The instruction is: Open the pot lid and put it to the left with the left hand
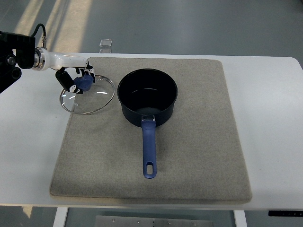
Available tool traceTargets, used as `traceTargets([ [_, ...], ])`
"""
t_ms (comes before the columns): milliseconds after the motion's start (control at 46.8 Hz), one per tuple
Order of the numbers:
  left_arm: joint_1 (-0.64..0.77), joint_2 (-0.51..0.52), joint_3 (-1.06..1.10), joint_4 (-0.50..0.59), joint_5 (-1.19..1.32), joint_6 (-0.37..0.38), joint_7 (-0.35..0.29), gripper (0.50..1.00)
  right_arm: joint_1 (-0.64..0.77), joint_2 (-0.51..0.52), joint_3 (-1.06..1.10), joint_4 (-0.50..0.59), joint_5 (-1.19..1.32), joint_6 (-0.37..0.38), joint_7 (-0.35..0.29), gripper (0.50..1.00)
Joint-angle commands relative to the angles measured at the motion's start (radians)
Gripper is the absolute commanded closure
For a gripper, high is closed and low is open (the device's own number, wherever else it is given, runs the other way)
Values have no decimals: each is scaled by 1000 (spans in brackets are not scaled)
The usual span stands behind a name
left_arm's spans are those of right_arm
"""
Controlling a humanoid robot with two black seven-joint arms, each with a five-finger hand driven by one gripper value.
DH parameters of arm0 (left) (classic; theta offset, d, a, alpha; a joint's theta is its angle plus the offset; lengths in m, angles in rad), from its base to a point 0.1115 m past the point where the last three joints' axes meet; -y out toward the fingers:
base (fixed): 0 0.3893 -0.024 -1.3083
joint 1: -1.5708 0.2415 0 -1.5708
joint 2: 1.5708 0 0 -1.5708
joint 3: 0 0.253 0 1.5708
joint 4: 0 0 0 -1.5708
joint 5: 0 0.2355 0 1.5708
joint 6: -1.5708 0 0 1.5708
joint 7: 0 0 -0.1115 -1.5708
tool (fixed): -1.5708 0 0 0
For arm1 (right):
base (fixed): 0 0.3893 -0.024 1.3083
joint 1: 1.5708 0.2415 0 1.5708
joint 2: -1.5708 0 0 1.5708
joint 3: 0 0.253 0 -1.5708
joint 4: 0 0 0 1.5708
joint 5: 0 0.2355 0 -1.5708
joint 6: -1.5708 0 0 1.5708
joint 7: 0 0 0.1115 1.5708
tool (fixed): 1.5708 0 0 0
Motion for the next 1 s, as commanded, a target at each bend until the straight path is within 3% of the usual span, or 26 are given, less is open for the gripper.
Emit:
traceTargets([
  [0,4,-1,-3,0,-11,3,1,648,0,0,0,0,0,0,0,585],
  [128,4,-2,-5,14,-41,37,1,542,0,0,0,0,0,0,0,585],
  [214,7,-16,-6,34,-107,73,1,510,0,0,0,1,0,0,0,585],
  [363,27,-27,-9,107,-361,156,1,510,0,0,0,0,0,0,0,585],
  [577,68,-56,-14,218,-923,310,-1,508,0,0,0,0,0,0,0,585],
  [854,131,-96,-51,310,-1649,301,-4,508,0,0,0,1,0,0,0,585],
  [982,154,-96,-63,340,-1755,265,13,508,0,0,0,0,0,0,0,585],
])
